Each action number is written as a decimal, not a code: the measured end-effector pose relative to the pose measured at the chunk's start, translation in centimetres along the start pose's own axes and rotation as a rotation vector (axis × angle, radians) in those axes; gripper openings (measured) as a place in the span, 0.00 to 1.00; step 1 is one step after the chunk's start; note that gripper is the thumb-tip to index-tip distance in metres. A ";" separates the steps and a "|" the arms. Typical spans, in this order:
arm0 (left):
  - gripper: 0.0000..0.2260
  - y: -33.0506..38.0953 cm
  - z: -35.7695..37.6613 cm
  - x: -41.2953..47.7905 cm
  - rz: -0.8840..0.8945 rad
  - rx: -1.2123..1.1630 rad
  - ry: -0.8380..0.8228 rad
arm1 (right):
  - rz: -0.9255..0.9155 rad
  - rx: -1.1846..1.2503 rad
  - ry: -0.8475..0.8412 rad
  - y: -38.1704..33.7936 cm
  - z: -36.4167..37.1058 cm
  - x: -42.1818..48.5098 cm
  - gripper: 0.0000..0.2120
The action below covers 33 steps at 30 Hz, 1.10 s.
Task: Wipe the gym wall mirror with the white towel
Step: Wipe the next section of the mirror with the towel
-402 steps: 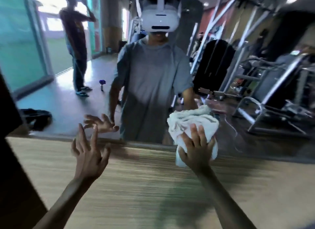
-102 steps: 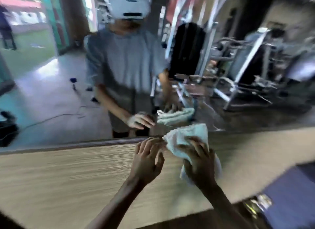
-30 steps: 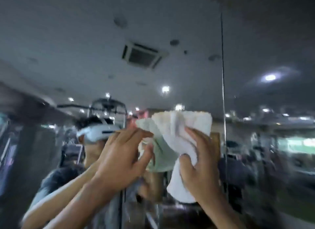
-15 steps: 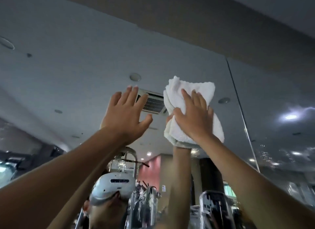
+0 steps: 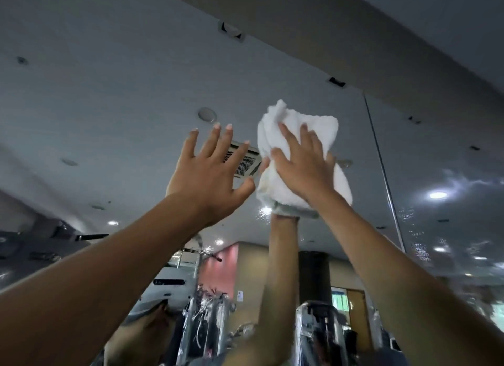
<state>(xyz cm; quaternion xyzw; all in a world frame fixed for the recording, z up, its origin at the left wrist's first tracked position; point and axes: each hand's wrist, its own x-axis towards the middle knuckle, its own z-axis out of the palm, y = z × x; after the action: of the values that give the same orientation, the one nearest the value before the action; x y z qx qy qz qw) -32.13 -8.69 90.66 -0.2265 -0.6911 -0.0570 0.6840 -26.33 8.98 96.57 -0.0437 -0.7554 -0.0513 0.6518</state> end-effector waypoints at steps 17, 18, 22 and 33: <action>0.32 0.5 0.1 -1.9 -0.025 -0.015 -0.008 | -0.243 -0.011 -0.018 -0.2 0.4 -5.4 0.30; 0.32 0.5 0.1 -2.3 -0.028 -0.015 -0.006 | -0.283 0.015 -0.030 1.2 0.4 -7.2 0.31; 0.36 1.3 0.2 -4.6 -0.030 0.004 -0.016 | -0.036 0.023 -0.004 6.8 0.0 -5.8 0.33; 0.38 1.5 0.0 -5.2 -0.046 -0.014 -0.018 | -0.198 0.019 0.000 0.8 0.5 -7.4 0.30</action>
<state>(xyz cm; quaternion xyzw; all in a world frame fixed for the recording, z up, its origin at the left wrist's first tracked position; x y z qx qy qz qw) -31.73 -8.56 85.28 -0.2156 -0.7019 -0.0755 0.6746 -25.63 9.89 89.21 0.0373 -0.7565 -0.1085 0.6439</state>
